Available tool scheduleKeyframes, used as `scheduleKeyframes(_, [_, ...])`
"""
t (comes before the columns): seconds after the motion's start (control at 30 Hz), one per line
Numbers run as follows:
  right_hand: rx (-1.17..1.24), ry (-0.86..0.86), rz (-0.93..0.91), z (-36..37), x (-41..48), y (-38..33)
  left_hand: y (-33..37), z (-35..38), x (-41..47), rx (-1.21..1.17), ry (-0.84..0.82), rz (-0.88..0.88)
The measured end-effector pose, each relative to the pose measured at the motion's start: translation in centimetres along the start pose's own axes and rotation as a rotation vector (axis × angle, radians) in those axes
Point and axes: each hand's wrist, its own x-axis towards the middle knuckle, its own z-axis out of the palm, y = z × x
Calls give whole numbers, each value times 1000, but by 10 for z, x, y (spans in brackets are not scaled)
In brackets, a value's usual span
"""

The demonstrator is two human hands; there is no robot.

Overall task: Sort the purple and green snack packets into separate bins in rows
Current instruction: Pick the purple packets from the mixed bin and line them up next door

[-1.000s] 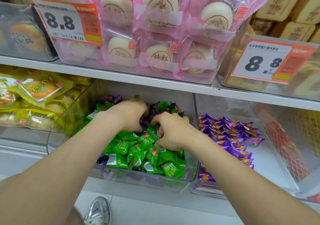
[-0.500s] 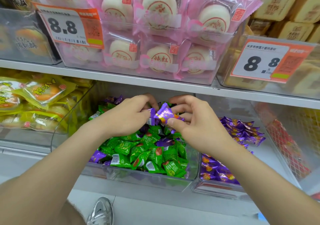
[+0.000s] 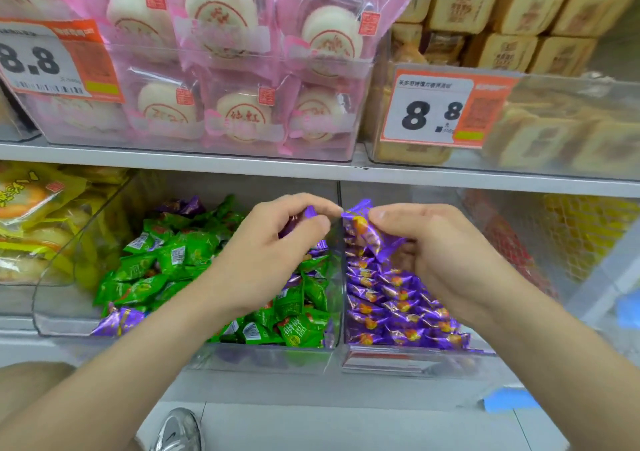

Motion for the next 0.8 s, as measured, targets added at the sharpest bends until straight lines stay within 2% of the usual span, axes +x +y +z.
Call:
scheduleKeyframes(0.1, [-25,108,90,-33,11,14,6,18,-2,95,9,70])
scheduleKeyframes(0.2, [-329,137,10,-71,20,29,12,37,-3,299,22,260])
scheduleKeyframes(0.27, [-612,158,-105,-98,27,39,15,49,0,318,17,324])
scheduleKeyframes(0.37, [-921,263,-180,-132,32,47,17,63,3,304,-9,342])
scheduleKeyframes(0.47, [-1165,317,-214,-158,38,56,11,74,7,276,-15,280])
scheduleKeyframes(0.67, [-1298,228,-172,-169,43,76,10,85,15,287,37,218])
scheduleKeyframes(0.8, [-1384,199,-107,-162,47,85,7,89,15,343,5,228])
